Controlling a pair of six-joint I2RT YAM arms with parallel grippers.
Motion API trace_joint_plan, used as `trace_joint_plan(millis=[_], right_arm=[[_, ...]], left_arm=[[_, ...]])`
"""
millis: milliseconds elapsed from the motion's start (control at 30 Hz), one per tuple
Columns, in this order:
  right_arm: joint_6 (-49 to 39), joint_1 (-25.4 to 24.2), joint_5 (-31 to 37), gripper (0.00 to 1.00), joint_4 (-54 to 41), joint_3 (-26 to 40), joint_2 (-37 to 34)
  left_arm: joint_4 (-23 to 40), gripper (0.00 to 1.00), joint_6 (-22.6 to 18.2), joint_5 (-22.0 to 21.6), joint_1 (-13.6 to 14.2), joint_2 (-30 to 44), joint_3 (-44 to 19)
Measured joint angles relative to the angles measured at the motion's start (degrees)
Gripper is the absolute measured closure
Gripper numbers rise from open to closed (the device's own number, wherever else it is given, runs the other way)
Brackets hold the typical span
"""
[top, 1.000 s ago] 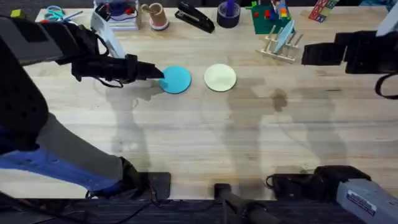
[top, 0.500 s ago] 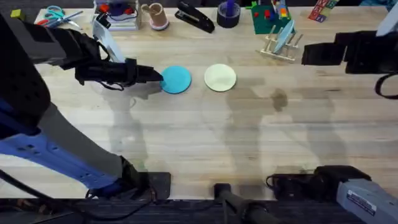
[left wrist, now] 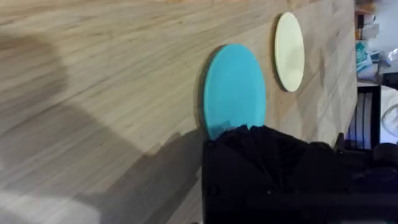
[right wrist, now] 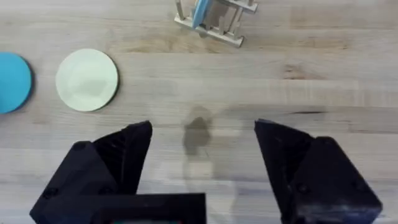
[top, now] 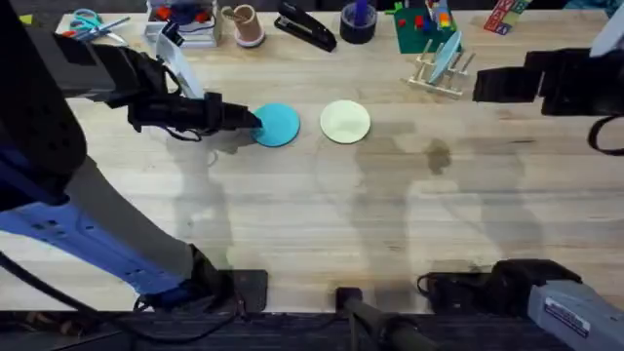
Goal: Pick up the plates from the table one by one and place each into a slot on the dish rack.
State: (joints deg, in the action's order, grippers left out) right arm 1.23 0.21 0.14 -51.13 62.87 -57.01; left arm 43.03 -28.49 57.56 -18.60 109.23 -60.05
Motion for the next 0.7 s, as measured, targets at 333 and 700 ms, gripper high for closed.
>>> trace_joint_plan(millis=[333,700], right_arm=[[0.02,0.0,-0.01,0.007,-0.16,0.0,0.0],[0.01,0.0,0.0,0.008,-0.17,0.0,0.0]], left_arm=[[-1.54,0.961,0.89,-0.33,0.32,0.7,-0.02],[-3.06,0.96,1.7,3.8,0.26,5.47,-0.8]])
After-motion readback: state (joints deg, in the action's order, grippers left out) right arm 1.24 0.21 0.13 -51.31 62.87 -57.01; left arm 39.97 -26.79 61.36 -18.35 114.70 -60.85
